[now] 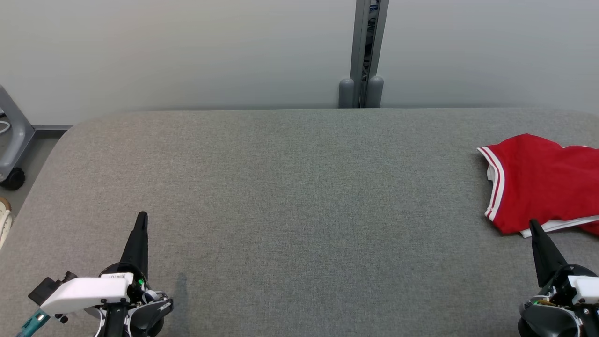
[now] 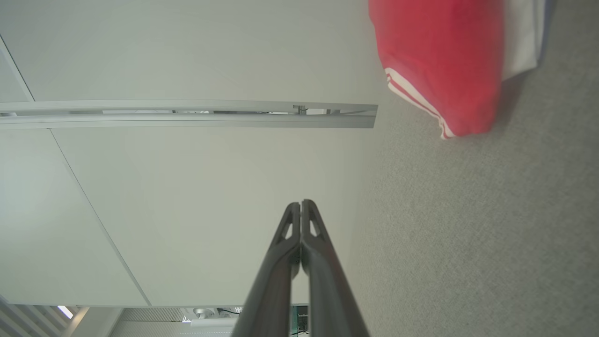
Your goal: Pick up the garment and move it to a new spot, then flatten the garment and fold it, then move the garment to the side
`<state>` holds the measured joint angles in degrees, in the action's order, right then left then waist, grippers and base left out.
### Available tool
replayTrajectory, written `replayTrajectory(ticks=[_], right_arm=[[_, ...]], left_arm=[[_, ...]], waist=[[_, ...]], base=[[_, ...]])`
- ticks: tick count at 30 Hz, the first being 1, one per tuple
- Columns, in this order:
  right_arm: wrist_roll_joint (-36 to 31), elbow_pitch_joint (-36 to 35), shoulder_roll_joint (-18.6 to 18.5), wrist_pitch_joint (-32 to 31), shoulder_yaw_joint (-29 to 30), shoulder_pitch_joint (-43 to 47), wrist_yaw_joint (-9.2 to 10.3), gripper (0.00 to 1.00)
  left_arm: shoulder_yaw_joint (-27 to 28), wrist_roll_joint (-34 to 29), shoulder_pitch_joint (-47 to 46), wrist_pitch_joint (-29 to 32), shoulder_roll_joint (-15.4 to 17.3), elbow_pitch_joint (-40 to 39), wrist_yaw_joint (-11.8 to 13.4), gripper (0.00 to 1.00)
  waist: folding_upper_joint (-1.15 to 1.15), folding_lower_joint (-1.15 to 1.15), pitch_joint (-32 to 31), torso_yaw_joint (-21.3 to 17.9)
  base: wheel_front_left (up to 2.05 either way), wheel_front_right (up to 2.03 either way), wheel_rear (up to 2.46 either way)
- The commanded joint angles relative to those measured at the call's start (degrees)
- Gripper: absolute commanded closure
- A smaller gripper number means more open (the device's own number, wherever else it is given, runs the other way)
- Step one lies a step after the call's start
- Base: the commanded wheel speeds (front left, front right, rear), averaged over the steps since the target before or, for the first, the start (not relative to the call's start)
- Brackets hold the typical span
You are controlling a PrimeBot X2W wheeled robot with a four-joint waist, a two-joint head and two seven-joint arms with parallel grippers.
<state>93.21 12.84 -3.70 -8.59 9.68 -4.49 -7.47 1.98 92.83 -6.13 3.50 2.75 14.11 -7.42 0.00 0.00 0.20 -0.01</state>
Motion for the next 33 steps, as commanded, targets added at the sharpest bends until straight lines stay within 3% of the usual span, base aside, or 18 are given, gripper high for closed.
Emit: replayTrajectory(ticks=[1,33], right_arm=[[-0.21,0.08,-0.09,-0.35,0.24,-0.55,-0.04,1.00],[-0.50,0.10,0.20,-0.60,0.60,-0.50,-0.04,1.00]], left_arm=[[0.29,0.01,-0.66,0.10,0.27,0.05,-0.17,1.00],[0.31,-0.01,-0.67,0.12,0.26,0.04,-0.17,1.00]], waist=[[0.00,0.00,0.00,0.00],[0.00,0.00,0.00,0.00]], base=[[0.00,0.00,0.00],[0.00,0.00,0.00]])
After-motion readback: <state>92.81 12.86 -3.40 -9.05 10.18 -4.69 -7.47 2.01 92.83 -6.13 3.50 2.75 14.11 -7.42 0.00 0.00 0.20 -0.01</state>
